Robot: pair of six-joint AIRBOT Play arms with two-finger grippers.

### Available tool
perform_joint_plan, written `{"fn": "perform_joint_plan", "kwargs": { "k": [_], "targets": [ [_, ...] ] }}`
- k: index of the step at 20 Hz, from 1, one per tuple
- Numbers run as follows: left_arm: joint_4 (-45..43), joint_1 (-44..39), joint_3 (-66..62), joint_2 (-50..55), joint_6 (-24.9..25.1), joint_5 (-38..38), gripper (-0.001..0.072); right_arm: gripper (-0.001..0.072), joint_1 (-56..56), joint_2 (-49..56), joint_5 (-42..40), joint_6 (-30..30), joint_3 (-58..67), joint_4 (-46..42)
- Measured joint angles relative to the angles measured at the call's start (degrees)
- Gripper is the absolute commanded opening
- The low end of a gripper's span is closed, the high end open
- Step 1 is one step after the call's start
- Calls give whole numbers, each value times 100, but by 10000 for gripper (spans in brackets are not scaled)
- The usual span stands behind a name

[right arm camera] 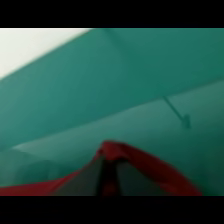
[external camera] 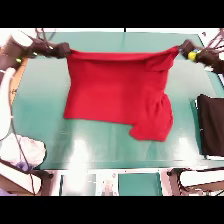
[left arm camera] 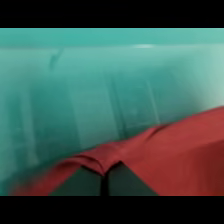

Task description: Fold the shirts.

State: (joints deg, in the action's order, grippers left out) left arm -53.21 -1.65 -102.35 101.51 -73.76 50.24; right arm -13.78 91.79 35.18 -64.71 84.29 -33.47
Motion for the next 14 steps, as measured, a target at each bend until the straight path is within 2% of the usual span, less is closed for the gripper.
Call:
{"fn": "perform_joint_plan", "kwargs": {
  "k": [1, 2, 3, 4, 5, 6, 7, 11, 12, 13, 14],
  "targets": [
    [22, -33, 7, 151, 4, -15, 687, 397, -17, 173, 63, 33, 55, 9],
    [37, -44, 7, 240, 15, -17, 669, 279, -79, 310, 184, 39, 92, 4],
    [72, -28, -7, 321, 4, 20, 660, 115, -197, 409, 352, 35, 120, -28],
    [70, 15, -39, 380, -26, 168, 641, 20, -352, 461, 597, -7, 144, -35],
    [70, 90, -103, 417, -98, 361, 442, 19, -522, 494, 907, -50, 162, -28],
    [76, 192, -192, 437, -184, 636, 98, 19, -719, 522, 1274, -66, 160, -48],
    [83, 315, -284, 461, -256, 990, 27, 19, -935, 527, 1659, -109, 116, -66],
    [61, 785, -496, 455, -466, 2422, 26, 21, -1683, -26, 2752, -208, -857, -350],
    [24, 841, -509, 417, -492, 2739, 25, 119, -1847, -282, 2859, -221, -1246, -540],
    [-33, 887, -494, 345, -501, 3051, 26, 298, -2011, -542, 2944, -267, -1672, -807],
    [-81, 925, -417, 256, -496, 3300, 26, 358, -2168, -772, 2979, -321, -2079, -1049]
  ]
}}
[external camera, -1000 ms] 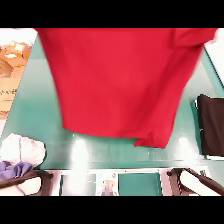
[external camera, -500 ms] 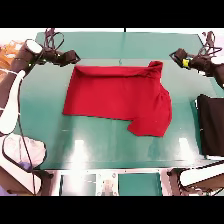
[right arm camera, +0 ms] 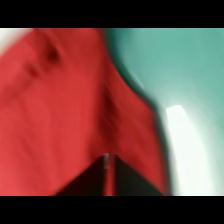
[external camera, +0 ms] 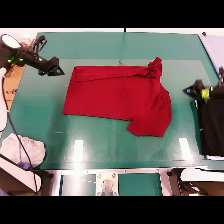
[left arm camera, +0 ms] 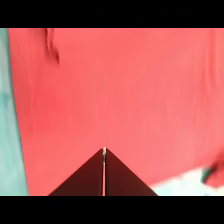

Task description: Fold the shirts.

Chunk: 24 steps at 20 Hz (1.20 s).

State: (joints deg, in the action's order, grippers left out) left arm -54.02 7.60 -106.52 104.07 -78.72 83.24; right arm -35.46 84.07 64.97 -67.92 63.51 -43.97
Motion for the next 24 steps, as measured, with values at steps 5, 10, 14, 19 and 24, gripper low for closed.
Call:
{"fn": "perform_joint_plan", "kwargs": {
  "k": [5, 10, 14, 19, 24],
  "targets": [
    [-227, 396, 1705, -979, 249, 380, 26, 358, -328, -356, -59, -116, -1333, -529],
    [-256, 1460, 3775, -1945, 599, 46, 27, 351, 81, -81, -79, -57, -1757, -474],
    [-243, 2111, 4476, -2203, 778, -63, 299, 110, 415, 72, -328, -35, -1838, -470],
    [-116, 2286, 4717, -2275, 769, -393, 621, 20, 533, 118, -487, -20, -1856, -424],
    [118, 1792, 5289, -2267, 647, -1370, 621, 20, 557, 129, -531, -2, -1860, -417]
  ]
}}
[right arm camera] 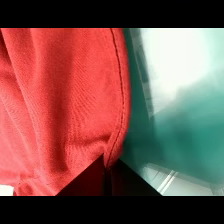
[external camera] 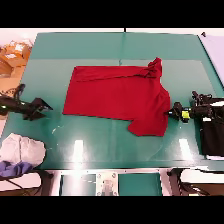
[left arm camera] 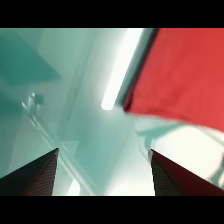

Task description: Fold the shirts.

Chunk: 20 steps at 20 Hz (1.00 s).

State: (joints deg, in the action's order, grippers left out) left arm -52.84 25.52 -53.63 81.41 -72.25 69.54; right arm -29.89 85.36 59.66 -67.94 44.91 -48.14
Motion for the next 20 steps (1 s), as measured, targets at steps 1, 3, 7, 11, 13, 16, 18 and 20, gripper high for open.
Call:
{"fn": "perform_joint_plan", "kwargs": {
  "k": [1, 3, 7, 11, 13, 16, 18, 20],
  "targets": [
    [133, -129, 127, 50, -31, -315, 620, 20, 2, 0, -2, 2, 0, 0],
    [573, -396, 273, 234, 28, -688, 620, 20, 4, 0, -2, 22, 0, 0],
    [1414, -1005, 382, 629, 361, -962, 508, 20, 4, 2, -7, 83, -2, -2],
    [1580, -1303, 431, 826, 586, -1073, 289, 20, 4, 2, -2, 105, -2, -4],
    [1596, -1287, 437, 857, 625, -1062, 31, 20, 4, 2, -2, 109, -2, -4],
    [1545, -1147, 446, 890, 662, -994, 26, 20, 4, 2, 4, 111, -2, -7],
    [1488, -1008, 382, 894, 675, -890, 26, 19, 7, -24, 7, 114, -2, -9],
    [1370, -905, 195, 885, 713, -780, 25, 19, 20, -131, 33, 133, 26, 11]
  ]
}}
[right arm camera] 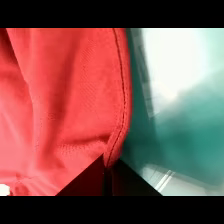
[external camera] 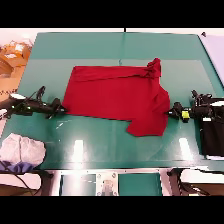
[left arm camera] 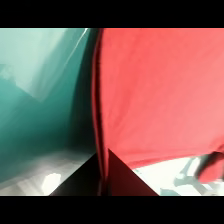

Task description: Fold the shirts.

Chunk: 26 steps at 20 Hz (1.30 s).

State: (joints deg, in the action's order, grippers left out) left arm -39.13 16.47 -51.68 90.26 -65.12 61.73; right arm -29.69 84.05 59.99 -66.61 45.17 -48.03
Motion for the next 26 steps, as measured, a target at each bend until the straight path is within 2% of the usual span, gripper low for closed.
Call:
{"fn": "perform_joint_plan", "kwargs": {
  "k": [2, 4, 9, 13, 18, 22, 26],
  "targets": [
    [74, 37, -332, -149, 42, 407, 26, 19, -7, -280, 129, 90, 140, 35],
    [131, 17, -802, -490, 55, 817, 26, 19, 2, -804, 411, 175, 498, 610],
    [448, -20, -2719, -2070, -35, 1294, 27, 20, -13, -2706, 693, 188, 2168, 1346],
    [535, -33, -4680, -3289, -59, 1292, 28, 21, -15, -4258, -66, -70, 3602, 1414],
    [538, -35, -6500, -4155, -203, 1130, 28, 20, -15, -5407, -1062, -966, 4767, 494],
    [151, -33, -6666, -4339, -553, 1143, 27, 20, -15, -5560, -1137, -1377, 4924, -94],
    [-201, -33, -5650, -4262, -686, 1113, 28, 20, -15, -5307, -898, -1482, 4079, -79]
  ]
}}
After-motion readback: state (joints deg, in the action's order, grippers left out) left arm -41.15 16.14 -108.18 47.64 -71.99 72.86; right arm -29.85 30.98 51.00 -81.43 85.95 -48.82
